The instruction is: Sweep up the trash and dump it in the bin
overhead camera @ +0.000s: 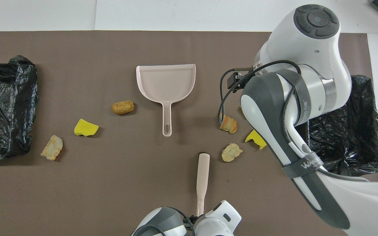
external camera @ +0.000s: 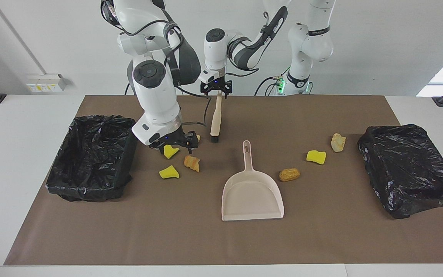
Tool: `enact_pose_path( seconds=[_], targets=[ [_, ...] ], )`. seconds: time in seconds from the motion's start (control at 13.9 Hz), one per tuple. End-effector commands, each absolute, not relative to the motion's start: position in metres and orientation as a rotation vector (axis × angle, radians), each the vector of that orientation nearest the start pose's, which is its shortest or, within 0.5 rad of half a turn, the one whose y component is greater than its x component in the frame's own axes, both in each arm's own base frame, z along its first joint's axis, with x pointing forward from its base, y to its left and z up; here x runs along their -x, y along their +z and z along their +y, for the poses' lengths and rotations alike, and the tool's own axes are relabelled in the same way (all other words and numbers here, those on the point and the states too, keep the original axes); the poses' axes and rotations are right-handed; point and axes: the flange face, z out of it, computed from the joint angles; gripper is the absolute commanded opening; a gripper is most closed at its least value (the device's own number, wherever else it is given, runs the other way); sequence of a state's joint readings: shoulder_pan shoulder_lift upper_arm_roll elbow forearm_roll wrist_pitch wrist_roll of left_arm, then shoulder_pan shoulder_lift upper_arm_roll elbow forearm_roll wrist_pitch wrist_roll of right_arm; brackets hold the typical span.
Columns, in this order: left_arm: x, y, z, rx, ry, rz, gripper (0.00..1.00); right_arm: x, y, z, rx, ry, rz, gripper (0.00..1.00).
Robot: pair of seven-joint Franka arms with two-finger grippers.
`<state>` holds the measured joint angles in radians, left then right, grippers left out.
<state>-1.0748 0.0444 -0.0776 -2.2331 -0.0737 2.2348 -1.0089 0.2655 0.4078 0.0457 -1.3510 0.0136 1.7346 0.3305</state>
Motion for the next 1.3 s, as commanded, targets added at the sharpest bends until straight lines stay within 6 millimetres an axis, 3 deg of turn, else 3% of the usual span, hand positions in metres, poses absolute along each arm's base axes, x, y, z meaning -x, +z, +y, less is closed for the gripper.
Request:
enact_pose_path(
  seconds=[0.0,0.14,0.29,0.43,0.72,0.87,1.01,1.23],
  targets=[
    [-0.208,0.349,-0.477,3.085,0.153,0.131,0.28,-0.648,0.489,0.204,3.108,0.034,0.045,1.00],
    [-0.212,0.346,-0.471,3.051,0.181,0.119,0.01,-0.647,0.490,0.204,3.107,0.032,0.045,1.00],
    [-0.218,0.355,-0.466,3.040,0.192,0.103,0.00,-0.647,0.490,0.205,3.107,0.032,0.043,1.00],
    [-0.228,0.385,-0.451,3.024,0.209,0.068,0.00,-0.647,0.490,0.206,3.108,0.032,0.043,1.00],
    [-0.235,0.428,-0.401,2.908,0.292,-0.013,0.00,-0.644,0.491,0.214,3.106,0.038,0.043,1.00],
    [-0.254,0.452,-0.368,2.894,0.310,-0.113,0.00,-0.632,0.492,0.246,3.105,0.053,0.053,1.00],
    [-0.276,0.472,-0.323,2.876,0.321,-0.252,0.00,-0.618,0.481,0.287,3.111,0.070,0.095,1.00],
    [-0.300,0.460,-0.268,2.785,0.317,-0.404,0.00,-0.606,0.457,0.328,3.112,0.096,0.197,1.00]
  ],
)
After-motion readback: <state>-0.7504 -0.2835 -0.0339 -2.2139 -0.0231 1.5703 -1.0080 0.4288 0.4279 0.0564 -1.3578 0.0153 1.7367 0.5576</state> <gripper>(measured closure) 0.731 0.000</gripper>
